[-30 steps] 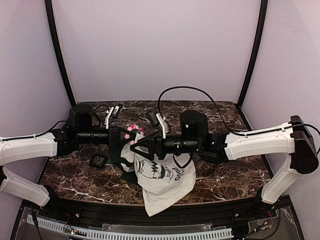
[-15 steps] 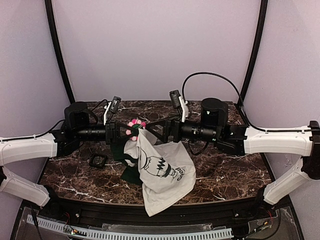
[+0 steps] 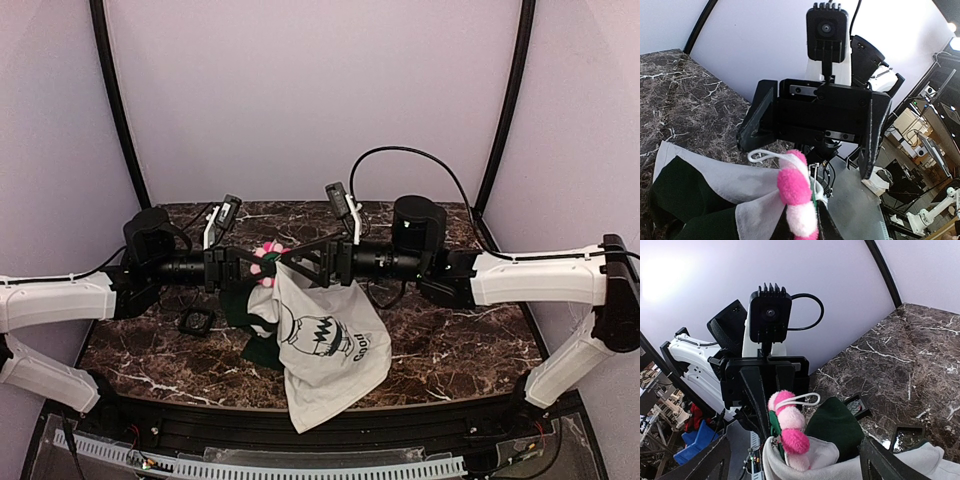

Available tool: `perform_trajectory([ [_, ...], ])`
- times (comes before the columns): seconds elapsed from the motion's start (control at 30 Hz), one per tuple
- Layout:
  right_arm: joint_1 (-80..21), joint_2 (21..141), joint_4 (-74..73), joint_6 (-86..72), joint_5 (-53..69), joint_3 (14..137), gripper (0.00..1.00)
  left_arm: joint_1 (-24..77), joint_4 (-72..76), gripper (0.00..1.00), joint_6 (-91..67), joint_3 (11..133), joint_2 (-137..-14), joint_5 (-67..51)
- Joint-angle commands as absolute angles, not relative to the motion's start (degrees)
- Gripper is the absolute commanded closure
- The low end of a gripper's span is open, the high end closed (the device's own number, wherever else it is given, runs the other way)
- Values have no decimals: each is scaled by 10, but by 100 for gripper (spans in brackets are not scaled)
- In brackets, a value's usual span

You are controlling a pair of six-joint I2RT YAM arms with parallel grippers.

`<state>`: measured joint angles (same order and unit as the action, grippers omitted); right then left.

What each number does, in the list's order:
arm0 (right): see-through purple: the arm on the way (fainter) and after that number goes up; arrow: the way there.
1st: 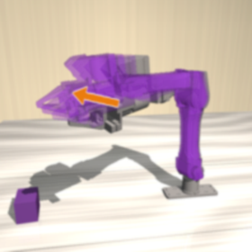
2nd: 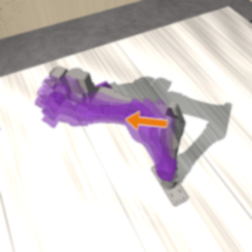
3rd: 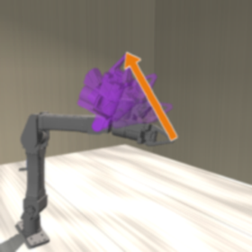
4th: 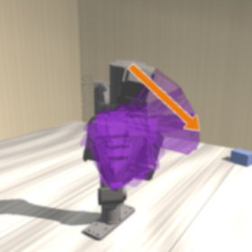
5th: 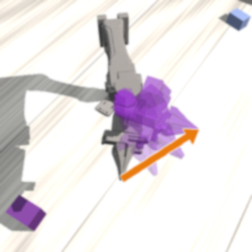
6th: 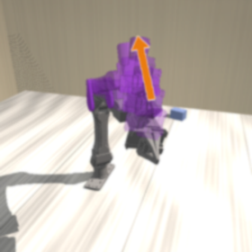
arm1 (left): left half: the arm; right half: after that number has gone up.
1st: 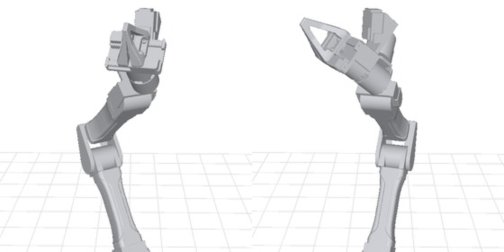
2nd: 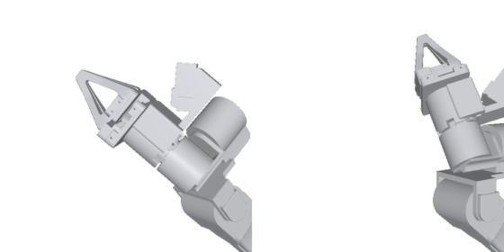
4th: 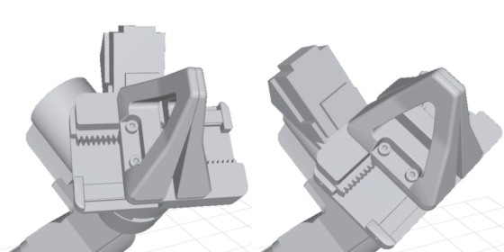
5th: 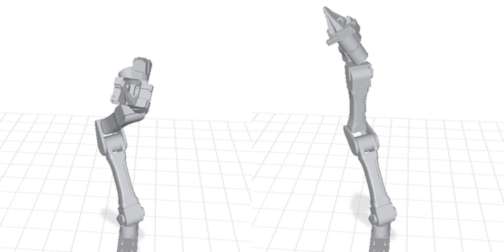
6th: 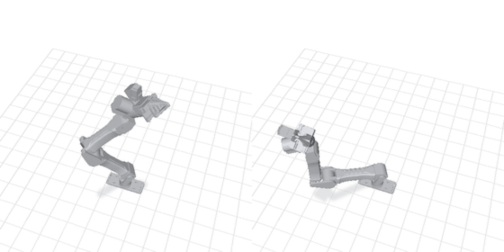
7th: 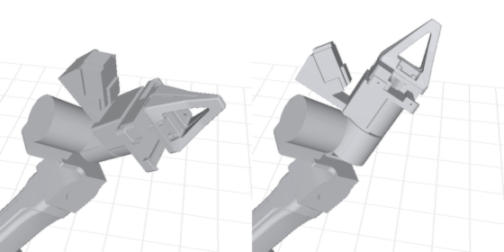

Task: Remove the brooch from the garment
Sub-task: Open the brooch on the crumpled clothing.

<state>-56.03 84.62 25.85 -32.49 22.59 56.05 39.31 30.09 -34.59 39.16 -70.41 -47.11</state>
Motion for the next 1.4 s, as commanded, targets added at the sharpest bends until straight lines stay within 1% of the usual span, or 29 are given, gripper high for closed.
perform_trajectory([
  [0.0, -557, 867, 320, -348, 269, 581, 14, 392, 351, 99, -362, 388, -697, -501],
  [0.1, -557, 874, 328, -352, 280, 587, 22, 391, 352, 99, -364, 388, -696, -501],
  [0.3, -557, 880, 354, -367, 287, 580, 47, 392, 366, 99, -376, 386, -699, -507],
  [0.53, -558, 891, 364, -370, 286, 581, 69, 392, 372, 99, -383, 386, -705, -508],
  [0.73, -559, 896, 351, -364, 274, 589, 90, 392, 363, 99, -383, 386, -707, -510],
  [0.77, -559, 896, 346, -362, 271, 590, 93, 392, 359, 98, -381, 387, -707, -508],
  [0.83, -559, 897, 336, -358, 265, 590, 97, 392, 341, 93, -373, 391, -706, -505],
  [0.9, -559, 895, 320, -354, 257, 591, 100, 392, 321, 85, -364, 396, -705, -502],
  [0.93, -559, 894, 309, -349, 253, 593, 100, 392, 303, 77, -357, 400, -702, -499],
  [0.97, -559, 893, 292, -345, 247, 596, 100, 392, 294, 73, -352, 402, -700, -495],
  [1.0, -559, 891, 275, -338, 244, 599, 100, 392, 277, 67, -342, 405, -695, -489],
  [1.03, -559, 889, 260, -332, 242, 602, 100, 392, 267, 63, -336, 407, -693, -485],
  [1.07, -559, 886, 246, -324, 242, 604, 100, 392, 243, 53, -323, 413, -687, -477],
  [1.1, -558, 883, 231, -316, 242, 606, 100, 392, 229, 47, -315, 416, -682, -473],
  [1.13, -558, 879, 214, -304, 242, 608, 100, 392, 203, 36, -300, 423, -680, -464],
  [1.23, -557, 872, 154, -275, 246, 619, 100, 392, 157, 21, -273, 433, -670, -443],
  [1.3, -556, 870, 128, -261, 255, 626, 100, 392, 142, 18, -266, 438, -671, -440],
  [1.37, -556, 871, 112, -255, 269, 630, 100, 392, 128, 21, -258, 445, -678, -441],
])
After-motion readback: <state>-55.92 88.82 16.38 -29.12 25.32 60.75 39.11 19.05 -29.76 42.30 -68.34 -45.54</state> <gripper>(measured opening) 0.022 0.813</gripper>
